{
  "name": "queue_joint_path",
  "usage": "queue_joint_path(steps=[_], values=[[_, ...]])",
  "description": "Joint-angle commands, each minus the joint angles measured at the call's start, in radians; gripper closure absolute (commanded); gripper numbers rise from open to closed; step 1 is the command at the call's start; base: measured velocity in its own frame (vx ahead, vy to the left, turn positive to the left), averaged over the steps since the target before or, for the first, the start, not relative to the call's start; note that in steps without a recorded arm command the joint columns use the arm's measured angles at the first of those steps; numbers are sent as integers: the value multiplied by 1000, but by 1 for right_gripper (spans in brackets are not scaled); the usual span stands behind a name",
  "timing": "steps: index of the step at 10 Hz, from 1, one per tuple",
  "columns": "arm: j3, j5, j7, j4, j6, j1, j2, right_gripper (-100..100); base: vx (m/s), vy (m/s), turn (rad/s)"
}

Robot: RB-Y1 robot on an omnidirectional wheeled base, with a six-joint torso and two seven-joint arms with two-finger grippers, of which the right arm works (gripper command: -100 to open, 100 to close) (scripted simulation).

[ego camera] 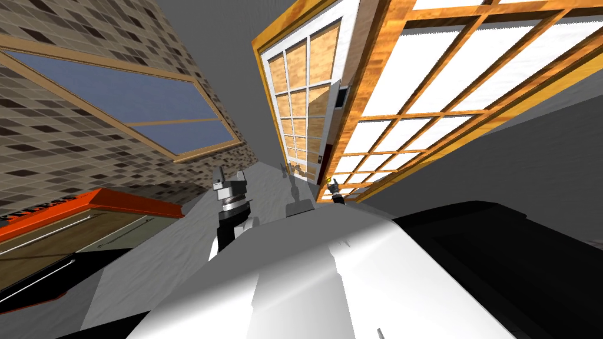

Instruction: Pull the door open

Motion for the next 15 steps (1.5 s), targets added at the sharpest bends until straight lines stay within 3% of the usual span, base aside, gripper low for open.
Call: queue_joint_path(steps=[1,4,6,9,11,15], values=[[11,-32,-50,-14,11,1,8,-100,-67,-18,75],[18,-53,-109,-22,17,1,13,-100,-58,-16,37],[33,-98,-175,-39,30,2,24,-100,-62,-25,66],[41,-120,-233,-47,37,2,30,-100,-58,-15,37],[56,-165,-298,-64,50,3,41,-100,-68,-19,66],[70,-208,-397,-80,62,3,51,-100,-56,-14,41]])
